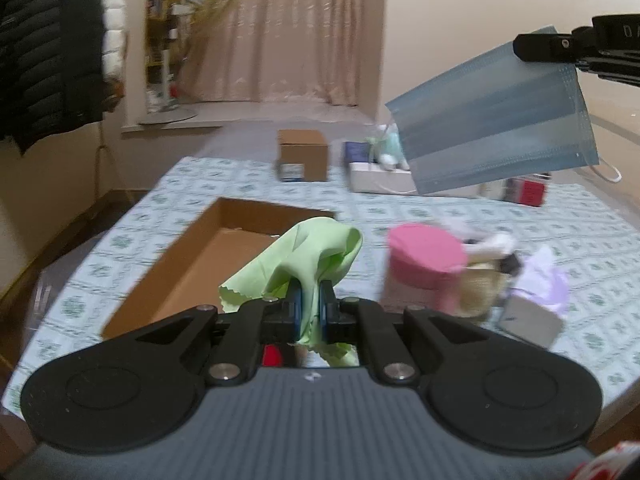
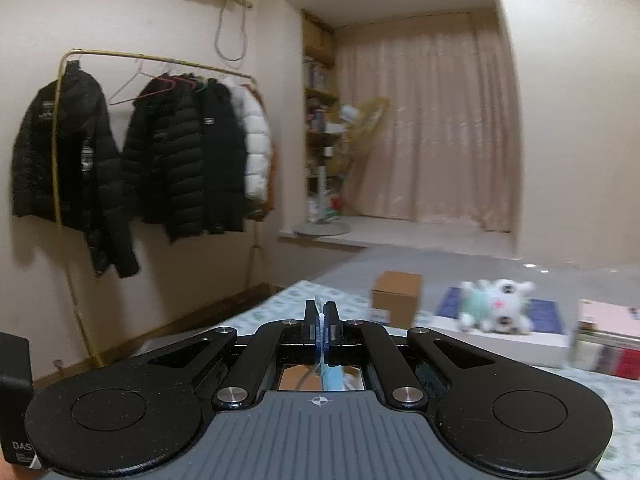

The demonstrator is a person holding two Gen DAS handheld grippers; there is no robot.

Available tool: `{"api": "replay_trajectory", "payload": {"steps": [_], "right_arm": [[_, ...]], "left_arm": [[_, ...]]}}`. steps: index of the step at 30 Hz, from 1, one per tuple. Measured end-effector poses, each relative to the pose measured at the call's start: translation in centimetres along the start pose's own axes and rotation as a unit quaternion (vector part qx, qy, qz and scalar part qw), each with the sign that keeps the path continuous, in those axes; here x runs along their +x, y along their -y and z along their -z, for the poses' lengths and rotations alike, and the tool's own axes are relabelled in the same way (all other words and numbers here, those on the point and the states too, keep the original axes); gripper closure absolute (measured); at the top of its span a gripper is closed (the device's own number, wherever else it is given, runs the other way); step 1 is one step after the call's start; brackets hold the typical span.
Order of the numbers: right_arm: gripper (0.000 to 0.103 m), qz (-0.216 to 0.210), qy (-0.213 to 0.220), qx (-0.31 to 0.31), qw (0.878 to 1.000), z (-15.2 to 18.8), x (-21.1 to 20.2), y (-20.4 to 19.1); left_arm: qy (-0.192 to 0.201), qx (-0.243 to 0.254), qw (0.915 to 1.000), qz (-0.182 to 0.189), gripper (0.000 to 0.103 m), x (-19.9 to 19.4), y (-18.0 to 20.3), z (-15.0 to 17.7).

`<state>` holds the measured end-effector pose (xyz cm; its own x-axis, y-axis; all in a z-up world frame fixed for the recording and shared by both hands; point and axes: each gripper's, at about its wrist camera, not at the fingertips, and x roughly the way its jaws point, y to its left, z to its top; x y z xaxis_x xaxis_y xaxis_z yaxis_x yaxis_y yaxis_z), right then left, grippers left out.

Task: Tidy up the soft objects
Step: 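Carry the mask and green cloth into the cardboard box and open both tools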

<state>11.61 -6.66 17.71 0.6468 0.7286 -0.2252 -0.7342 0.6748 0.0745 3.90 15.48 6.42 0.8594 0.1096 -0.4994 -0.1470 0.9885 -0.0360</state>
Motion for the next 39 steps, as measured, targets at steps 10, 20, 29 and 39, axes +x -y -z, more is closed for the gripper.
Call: {"api": "replay_trajectory", "payload": {"steps": [10,20,29,39], "right_arm": [[0.102,-0.033,-0.05,0.003,0.998,2.8,12.8,-2.0],[0.101,-0.047,-0.094,-0.017,0.994,6.6,20.9,-3.4],[0.052,-0.072,-0.143,0.01,0.987,10.0,23.5,-4.1],[0.034,-0.057,-0.097,0.006,0.994,7.9,18.6,-4.6]], "left_arm": [[-0.034,-0.018,0.9986,-0.037,0.095,5.2,-7.9,-0.3],[-0.067,-0.031,0.9968,-0.031,0.095,11.6,-11.8,0.3],[-0.089,-0.032,0.9952,-0.021,0.075,13.3,-13.4,2.0],[-0.068,-0.049,0.9958,-0.038,0.066,9.4,-13.3,2.2]]}}
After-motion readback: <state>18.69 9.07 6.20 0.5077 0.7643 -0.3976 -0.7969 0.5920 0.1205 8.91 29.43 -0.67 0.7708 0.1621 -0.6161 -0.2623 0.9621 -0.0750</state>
